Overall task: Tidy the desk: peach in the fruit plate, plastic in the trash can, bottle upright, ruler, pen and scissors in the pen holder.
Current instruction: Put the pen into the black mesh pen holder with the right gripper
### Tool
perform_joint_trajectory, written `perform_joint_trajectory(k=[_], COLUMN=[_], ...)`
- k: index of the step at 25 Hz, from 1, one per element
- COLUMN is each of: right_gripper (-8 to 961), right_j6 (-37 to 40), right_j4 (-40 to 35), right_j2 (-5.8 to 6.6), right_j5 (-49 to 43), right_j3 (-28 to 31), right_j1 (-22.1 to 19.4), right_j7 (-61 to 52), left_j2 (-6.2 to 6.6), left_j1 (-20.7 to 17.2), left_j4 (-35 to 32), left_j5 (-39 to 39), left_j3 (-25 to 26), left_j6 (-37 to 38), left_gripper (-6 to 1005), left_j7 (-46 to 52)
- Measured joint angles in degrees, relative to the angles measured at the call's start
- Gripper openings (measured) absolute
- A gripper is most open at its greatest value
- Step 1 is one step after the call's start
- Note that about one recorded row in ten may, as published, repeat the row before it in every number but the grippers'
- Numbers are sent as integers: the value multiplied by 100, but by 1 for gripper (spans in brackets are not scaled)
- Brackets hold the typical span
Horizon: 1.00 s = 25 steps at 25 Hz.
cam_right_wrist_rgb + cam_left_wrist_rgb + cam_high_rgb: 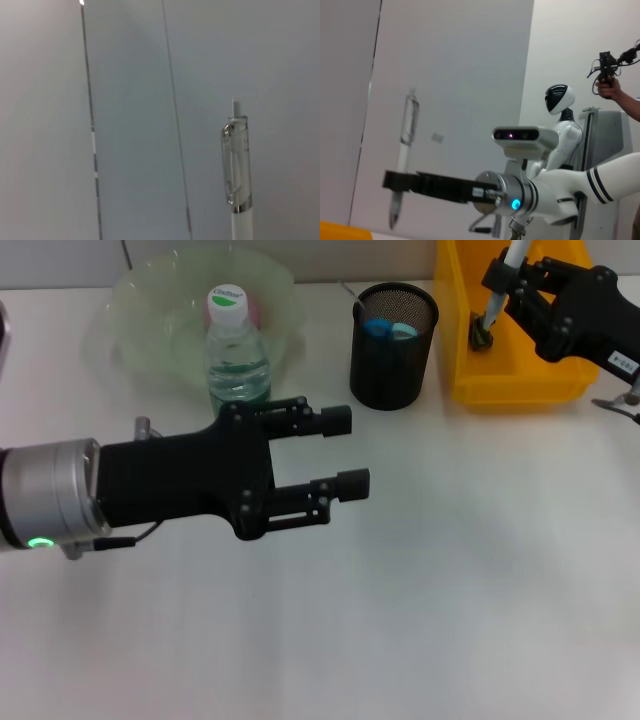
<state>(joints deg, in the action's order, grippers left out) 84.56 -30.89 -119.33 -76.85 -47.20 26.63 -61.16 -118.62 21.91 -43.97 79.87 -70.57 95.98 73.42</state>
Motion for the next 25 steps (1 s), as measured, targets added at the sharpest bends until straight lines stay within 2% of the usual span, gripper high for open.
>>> perform_joint_trajectory(k=[8,17,25], right_gripper=[132,131,132], right_j6=[-956,-1837,-2339], right_j4=[197,717,1097], right_j2=[-20,-35,-43], right_j5=[-7,-1,-1], right_j3=[-52,-137,-124], right_j1=[376,980,1259], right_j7=[269,600,996], left_j2=[-15,-20,-3], left_j1=[81,63,79], left_j4=[629,750,706], left_j5=[-12,-19,-90], left_j3=[-17,-16,54], left_j6=[5,18,34], left_gripper=[636,637,638], left_j7=[-436,-436,-401])
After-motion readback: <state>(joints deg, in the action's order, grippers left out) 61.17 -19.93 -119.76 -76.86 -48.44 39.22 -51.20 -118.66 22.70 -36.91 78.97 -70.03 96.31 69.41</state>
